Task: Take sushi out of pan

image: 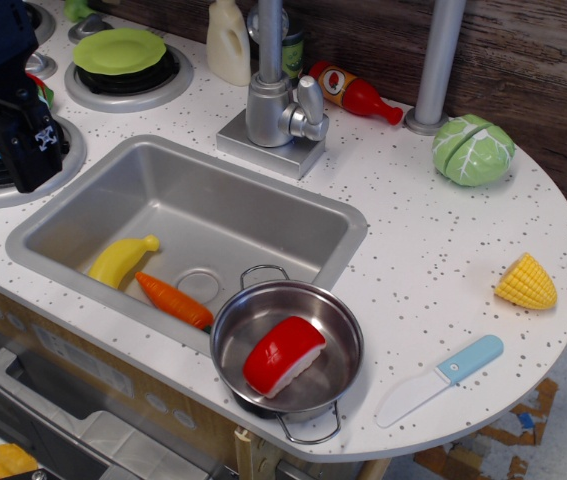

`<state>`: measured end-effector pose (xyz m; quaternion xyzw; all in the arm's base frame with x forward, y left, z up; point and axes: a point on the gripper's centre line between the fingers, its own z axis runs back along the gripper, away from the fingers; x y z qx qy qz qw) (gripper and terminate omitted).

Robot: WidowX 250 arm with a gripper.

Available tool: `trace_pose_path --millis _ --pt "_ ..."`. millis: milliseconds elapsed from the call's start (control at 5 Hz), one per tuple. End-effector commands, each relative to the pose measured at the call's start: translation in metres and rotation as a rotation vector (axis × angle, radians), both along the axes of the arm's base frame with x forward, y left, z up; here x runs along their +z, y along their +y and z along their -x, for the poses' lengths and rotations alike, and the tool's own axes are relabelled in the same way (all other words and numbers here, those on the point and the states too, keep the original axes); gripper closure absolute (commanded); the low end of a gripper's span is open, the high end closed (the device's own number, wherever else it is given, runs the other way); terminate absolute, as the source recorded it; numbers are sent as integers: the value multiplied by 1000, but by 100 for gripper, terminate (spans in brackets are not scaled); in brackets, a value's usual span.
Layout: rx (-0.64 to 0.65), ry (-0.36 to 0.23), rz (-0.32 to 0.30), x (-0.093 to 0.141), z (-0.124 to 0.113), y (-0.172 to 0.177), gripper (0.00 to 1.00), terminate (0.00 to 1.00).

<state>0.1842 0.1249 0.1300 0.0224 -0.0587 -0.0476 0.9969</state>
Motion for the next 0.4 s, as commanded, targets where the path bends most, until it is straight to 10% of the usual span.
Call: trace_pose_path --millis 0,200 --pt "0 0 0 0 0 0 0 0" --pt "28 -22 -22 -7 -12 -21 0 0"
